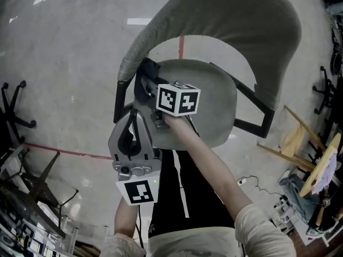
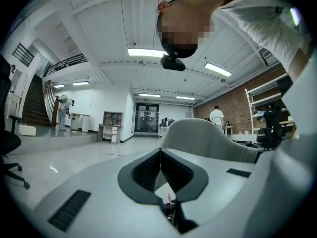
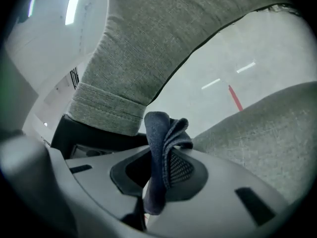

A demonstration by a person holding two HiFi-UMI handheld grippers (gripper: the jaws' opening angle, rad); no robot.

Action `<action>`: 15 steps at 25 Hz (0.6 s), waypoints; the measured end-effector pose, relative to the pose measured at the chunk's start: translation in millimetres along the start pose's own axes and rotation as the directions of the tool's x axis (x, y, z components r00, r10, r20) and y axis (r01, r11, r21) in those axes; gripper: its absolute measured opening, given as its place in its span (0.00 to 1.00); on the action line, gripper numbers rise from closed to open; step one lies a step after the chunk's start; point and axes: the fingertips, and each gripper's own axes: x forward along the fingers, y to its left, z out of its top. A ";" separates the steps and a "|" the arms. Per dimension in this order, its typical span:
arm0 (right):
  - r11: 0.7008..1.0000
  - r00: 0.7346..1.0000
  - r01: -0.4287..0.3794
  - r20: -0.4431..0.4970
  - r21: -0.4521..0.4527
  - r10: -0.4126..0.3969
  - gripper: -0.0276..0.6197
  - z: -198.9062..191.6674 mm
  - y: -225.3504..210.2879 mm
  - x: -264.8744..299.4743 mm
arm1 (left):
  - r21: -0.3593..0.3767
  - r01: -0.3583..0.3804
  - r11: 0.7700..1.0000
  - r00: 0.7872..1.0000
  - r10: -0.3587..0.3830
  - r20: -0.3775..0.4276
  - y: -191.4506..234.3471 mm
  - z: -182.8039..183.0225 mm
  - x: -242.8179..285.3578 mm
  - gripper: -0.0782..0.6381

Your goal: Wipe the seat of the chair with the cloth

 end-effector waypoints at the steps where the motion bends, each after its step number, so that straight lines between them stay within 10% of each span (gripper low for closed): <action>1: 1.000 1.000 0.010 -0.013 -0.018 -0.010 0.13 -0.7 -2.6 3.0 | -0.003 -0.005 1.000 1.000 0.005 -0.002 -0.1 -1.0 0.1 0.13; 15: 0.987 0.989 0.108 -0.091 -0.115 -0.119 0.13 -5.6 -37.9 6.1 | 0.008 -0.019 1.000 0.999 0.019 -0.028 -5.2 -12.1 1.0 0.13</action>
